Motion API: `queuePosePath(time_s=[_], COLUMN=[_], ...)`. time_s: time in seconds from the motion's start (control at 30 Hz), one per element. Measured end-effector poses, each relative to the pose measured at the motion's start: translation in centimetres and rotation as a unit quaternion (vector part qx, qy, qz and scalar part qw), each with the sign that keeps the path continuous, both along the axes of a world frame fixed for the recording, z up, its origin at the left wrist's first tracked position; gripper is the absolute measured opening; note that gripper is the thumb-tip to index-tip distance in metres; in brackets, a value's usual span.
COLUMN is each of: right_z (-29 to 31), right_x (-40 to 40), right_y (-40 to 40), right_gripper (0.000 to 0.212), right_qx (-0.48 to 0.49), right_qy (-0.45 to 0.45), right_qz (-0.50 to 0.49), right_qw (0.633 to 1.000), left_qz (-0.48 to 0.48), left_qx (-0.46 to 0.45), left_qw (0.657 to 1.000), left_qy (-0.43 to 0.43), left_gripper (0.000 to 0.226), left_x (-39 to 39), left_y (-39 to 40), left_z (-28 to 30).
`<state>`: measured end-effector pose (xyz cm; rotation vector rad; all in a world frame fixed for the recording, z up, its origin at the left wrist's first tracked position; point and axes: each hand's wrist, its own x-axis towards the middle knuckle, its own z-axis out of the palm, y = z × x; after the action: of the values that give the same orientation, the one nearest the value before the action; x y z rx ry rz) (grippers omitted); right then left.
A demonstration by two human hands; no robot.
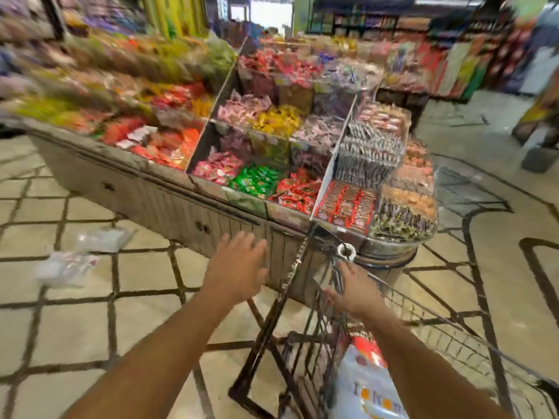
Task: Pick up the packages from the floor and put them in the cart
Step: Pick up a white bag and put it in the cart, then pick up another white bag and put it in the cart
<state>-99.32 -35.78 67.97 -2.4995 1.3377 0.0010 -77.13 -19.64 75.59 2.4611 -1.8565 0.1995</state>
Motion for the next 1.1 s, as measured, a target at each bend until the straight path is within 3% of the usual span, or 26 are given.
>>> queuePosePath(time_s=[0.3,0.6,0.87,1.1], right_z=[10.8,12.5,10.9,10.5], right_x=[19.2,39.4,56.5,71.9], right_y=[9.6,21.3,27.9,26.8], right_gripper=[0.087,0.087,0.083,0.082], right_qx=[-0.148,-0.159,-0.185,-0.140], right_qy=[0.013,-0.002,-0.043,-0.062], right_qz=[0.158,0.335,0.435,0.446], right_qw=[0.976,0.929,0.880,0.882], left_qz=[0.230,0.444,0.531,0.557], left_qx=[-0.039,-0.059,-0.046,-0.023], left_qw=[0.972,0.894,0.846,0.830], left_qy=[-0.018,-0.013,-0.009,-0.009], left_gripper=[0.067,0.066,0.068,0.069], left_x=[19.0,28.6,39.1,51.2], left_y=[21.7,41.2,46.5,45.9], left_z=[4.8,4.3,3.7,3.5])
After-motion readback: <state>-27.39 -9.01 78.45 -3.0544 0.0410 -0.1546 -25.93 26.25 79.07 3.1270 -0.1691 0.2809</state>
